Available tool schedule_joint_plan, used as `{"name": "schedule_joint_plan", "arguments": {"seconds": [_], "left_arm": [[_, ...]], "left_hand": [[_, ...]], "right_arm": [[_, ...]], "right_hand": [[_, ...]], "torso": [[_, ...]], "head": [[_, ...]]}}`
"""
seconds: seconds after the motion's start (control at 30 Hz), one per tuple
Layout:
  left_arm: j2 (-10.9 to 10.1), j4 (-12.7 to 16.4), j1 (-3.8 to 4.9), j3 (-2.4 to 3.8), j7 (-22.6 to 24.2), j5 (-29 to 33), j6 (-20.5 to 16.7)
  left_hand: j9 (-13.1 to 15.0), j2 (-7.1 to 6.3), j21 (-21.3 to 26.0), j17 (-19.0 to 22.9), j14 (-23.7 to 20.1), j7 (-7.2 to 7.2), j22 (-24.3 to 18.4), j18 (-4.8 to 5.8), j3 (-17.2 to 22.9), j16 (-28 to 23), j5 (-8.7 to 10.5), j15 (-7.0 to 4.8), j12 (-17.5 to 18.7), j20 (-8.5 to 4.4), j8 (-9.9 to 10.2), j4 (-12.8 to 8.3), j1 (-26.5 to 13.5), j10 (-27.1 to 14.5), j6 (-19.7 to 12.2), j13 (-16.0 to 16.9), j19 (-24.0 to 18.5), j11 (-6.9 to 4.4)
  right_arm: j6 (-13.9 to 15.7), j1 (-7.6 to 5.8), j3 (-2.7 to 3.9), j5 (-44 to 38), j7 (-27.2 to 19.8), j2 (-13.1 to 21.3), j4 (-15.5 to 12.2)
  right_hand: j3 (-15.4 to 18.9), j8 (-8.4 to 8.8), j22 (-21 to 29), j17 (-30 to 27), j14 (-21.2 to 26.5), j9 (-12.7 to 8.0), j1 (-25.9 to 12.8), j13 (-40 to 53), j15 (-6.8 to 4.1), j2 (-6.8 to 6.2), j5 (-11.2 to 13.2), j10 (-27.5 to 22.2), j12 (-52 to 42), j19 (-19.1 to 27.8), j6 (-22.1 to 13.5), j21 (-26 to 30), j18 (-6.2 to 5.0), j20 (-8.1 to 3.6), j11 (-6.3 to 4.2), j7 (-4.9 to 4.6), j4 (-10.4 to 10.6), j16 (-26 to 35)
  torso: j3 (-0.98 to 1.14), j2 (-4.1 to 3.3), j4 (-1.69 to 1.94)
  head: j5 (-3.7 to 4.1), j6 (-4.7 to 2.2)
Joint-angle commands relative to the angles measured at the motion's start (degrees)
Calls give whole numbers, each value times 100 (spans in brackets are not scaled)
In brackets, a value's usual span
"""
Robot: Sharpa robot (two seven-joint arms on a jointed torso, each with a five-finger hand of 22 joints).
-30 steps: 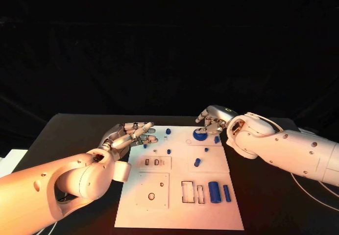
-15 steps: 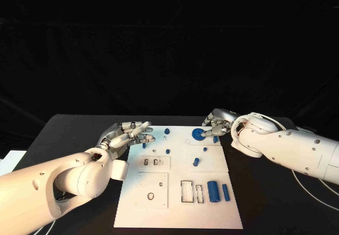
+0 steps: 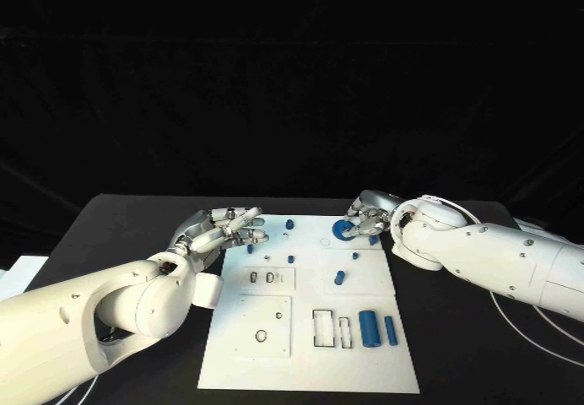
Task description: Assemble the parts on the task board
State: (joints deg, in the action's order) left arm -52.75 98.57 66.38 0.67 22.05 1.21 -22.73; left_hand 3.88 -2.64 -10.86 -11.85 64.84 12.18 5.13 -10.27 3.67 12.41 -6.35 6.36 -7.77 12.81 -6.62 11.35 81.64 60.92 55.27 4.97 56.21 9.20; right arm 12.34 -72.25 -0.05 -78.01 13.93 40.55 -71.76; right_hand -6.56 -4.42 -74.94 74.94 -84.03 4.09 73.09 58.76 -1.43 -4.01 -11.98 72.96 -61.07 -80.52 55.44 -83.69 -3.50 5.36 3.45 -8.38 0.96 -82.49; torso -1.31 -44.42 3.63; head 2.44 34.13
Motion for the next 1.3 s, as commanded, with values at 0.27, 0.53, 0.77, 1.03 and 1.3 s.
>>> {"name": "schedule_joint_plan", "arguments": {"seconds": [0.27,0.53,0.77,1.03,1.3], "left_arm": [[25,5,7,5,35,6,129],[21,1,7,5,30,6,132],[21,0,7,5,27,6,139],[20,-13,7,5,29,6,143],[16,-63,7,5,27,6,149]], "left_hand": [[-4,43,30,-6,15,15,-6,-23,1,-29,20,1,30,9,24,-44,-8,-26,-10,-9,44,-4],[-4,43,30,-6,15,15,-6,-23,1,-29,20,1,30,9,24,-44,-8,-26,-10,-9,44,-4],[-4,43,30,-6,15,15,-6,-23,1,-29,20,1,30,9,24,-44,-8,-26,-10,-9,44,-4],[-3,55,45,-16,12,13,-15,-23,1,-45,21,2,38,10,32,-65,1,-25,-10,-13,49,-4],[-3,61,49,-19,11,12,-17,-23,4,-49,20,2,40,10,34,-73,6,-23,-10,-14,50,-6]], "right_arm": [[-241,19,-3,-243,69,-117,73],[-327,23,-4,-345,105,-138,99],[-137,45,-5,-824,141,-130,19],[533,85,-5,-1318,26,-110,-283],[784,83,0,-991,-17,-153,-710]], "right_hand": [[29,-40,-167,145,-359,9,75,122,52,28,-37,83,-133,-71,34,-50,47,5,-14,-3,-17,-43],[-18,-93,-260,245,-374,20,190,375,44,126,7,191,-349,-124,133,-96,66,1,-25,8,-55,-102],[-433,-326,-489,465,-407,94,770,942,-49,311,491,469,-838,-264,649,-203,114,-68,-144,143,-463,-224],[-537,-372,-629,552,-421,103,615,1185,-81,297,403,624,-1045,-352,789,-267,146,-111,-183,190,-485,-270],[-506,-269,-697,604,-430,57,200,1284,-73,241,176,682,-1104,-396,704,-300,160,-111,-168,172,-280,-300]], "torso": [[0,0,5],[1,0,-9],[1,-2,-1],[5,1,-2],[-5,1,12]], "head": [[-8,29],[-16,46],[-17,52],[-26,37],[-46,23]]}}
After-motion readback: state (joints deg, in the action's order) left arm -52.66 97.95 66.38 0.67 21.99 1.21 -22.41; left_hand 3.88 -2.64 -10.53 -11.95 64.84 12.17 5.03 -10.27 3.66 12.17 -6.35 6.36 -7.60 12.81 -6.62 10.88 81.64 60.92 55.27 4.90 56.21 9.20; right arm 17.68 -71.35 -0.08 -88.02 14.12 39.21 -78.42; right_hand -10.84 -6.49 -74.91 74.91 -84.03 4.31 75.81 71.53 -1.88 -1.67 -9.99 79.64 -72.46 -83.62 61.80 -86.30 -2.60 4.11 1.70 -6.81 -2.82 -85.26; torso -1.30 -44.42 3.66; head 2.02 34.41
